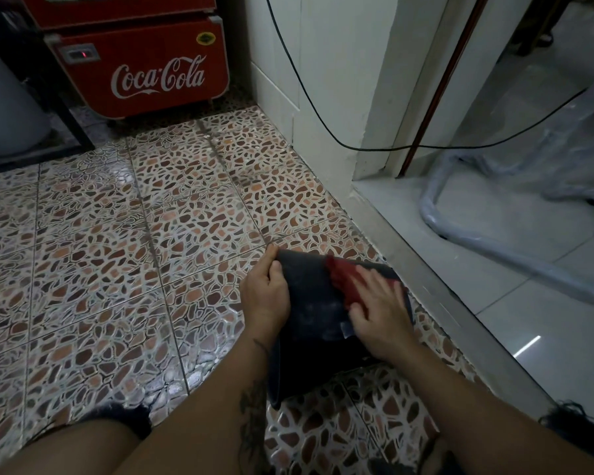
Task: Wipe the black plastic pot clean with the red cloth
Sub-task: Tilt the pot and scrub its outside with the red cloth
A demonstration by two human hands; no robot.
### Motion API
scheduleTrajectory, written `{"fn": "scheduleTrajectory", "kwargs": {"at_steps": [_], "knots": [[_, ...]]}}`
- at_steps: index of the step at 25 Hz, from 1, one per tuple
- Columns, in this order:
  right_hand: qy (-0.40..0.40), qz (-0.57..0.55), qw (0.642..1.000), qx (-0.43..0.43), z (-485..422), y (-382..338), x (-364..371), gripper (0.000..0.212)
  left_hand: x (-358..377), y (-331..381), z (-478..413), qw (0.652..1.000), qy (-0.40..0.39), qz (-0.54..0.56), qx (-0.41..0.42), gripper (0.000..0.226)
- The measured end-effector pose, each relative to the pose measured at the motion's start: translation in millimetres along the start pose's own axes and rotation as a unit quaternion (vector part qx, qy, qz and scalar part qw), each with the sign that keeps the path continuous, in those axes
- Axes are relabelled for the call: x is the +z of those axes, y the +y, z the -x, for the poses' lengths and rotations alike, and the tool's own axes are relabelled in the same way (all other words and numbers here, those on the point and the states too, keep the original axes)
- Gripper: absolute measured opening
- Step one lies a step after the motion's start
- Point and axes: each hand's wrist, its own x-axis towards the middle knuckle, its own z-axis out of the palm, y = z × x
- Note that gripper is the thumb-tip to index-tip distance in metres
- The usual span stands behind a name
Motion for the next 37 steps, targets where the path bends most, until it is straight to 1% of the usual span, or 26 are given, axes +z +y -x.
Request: {"fn": "scheduleTrajectory", "kwargs": {"at_steps": [2,3,4,5,6,8,10,11,12,13,15,17,19,20,21,22,24,26,28,29,30,32,34,37], "knots": [[-0.009,0.041,0.995,0.093,-13,14,-10,0.070,1,3,2,1.000,0.002,-0.010,0.003,0.038],[-0.018,0.047,0.990,0.134,-21,10,-10,0.069,2,3,3,1.000,0.004,-0.021,0.006,0.039],[-0.025,0.043,0.986,0.159,-28,-1,-8,0.068,2,3,5,0.999,0.005,-0.032,0.011,0.040],[-0.033,0.032,0.986,0.163,-34,-16,-4,0.067,2,3,5,0.999,0.004,-0.041,0.014,0.041],[-0.034,0.019,0.989,0.143,-35,-31,2,0.068,4,2,4,0.999,0.002,-0.048,0.013,0.041],[-0.017,-0.006,0.999,0.049,-19,-55,18,0.073,5,2,-3,0.999,-0.002,-0.053,-0.004,0.042],[-0.001,-0.017,0.999,-0.039,12,-60,31,0.073,7,5,-11,0.998,-0.003,-0.054,-0.023,0.042],[0.007,-0.017,0.999,-0.052,24,-55,35,0.073,8,7,-14,0.998,-0.002,-0.052,-0.030,0.043],[0.013,-0.017,0.999,-0.040,30,-46,38,0.073,9,11,-18,0.998,0.000,-0.047,-0.038,0.043],[0.018,-0.019,1.000,-0.007,32,-35,39,0.072,10,14,-22,0.998,0.000,-0.043,-0.048,0.043],[0.020,-0.022,0.996,0.085,28,-13,35,0.073,11,17,-27,0.997,-0.010,-0.049,-0.058,0.043],[0.013,-0.030,0.984,0.173,13,7,23,0.070,12,17,-24,0.996,-0.012,-0.069,-0.056,0.044],[-0.012,-0.050,0.967,0.249,-10,14,7,0.067,13,14,-20,0.995,0.008,-0.081,-0.052,0.044],[-0.021,-0.051,0.960,0.273,-21,11,2,0.067,14,12,-19,0.995,0.019,-0.085,-0.050,0.044],[-0.026,-0.040,0.960,0.275,-30,2,1,0.067,15,10,-19,0.994,0.025,-0.090,-0.048,0.045],[-0.024,-0.022,0.968,0.249,-35,-12,2,0.069,15,9,-20,0.994,0.028,-0.094,-0.049,0.045],[-0.012,-0.007,0.991,0.130,-35,-47,13,0.073,16,9,-24,0.993,0.034,-0.094,-0.056,0.044],[0.003,-0.027,0.999,0.017,-17,-70,27,0.074,16,7,-30,0.993,0.039,-0.088,-0.072,0.043],[0.013,-0.033,0.998,-0.047,5,-65,35,0.074,14,7,-34,0.993,0.034,-0.081,-0.079,0.043],[0.022,-0.033,0.998,-0.056,12,-52,36,0.074,13,7,-38,0.993,0.029,-0.081,-0.076,0.042],[0.034,-0.032,0.998,-0.043,18,-35,36,0.074,12,8,-41,0.994,0.022,-0.083,-0.070,0.041],[0.046,-0.024,0.998,0.029,26,2,34,0.075,11,10,-46,0.994,0.012,-0.095,-0.061,0.037],[0.030,-0.006,0.994,0.101,23,28,29,0.074,11,11,-48,0.992,0.018,-0.117,-0.050,0.035],[0.004,-0.005,0.985,0.170,-9,29,16,0.077,14,12,-44,0.988,0.033,-0.147,-0.036,0.027]]}}
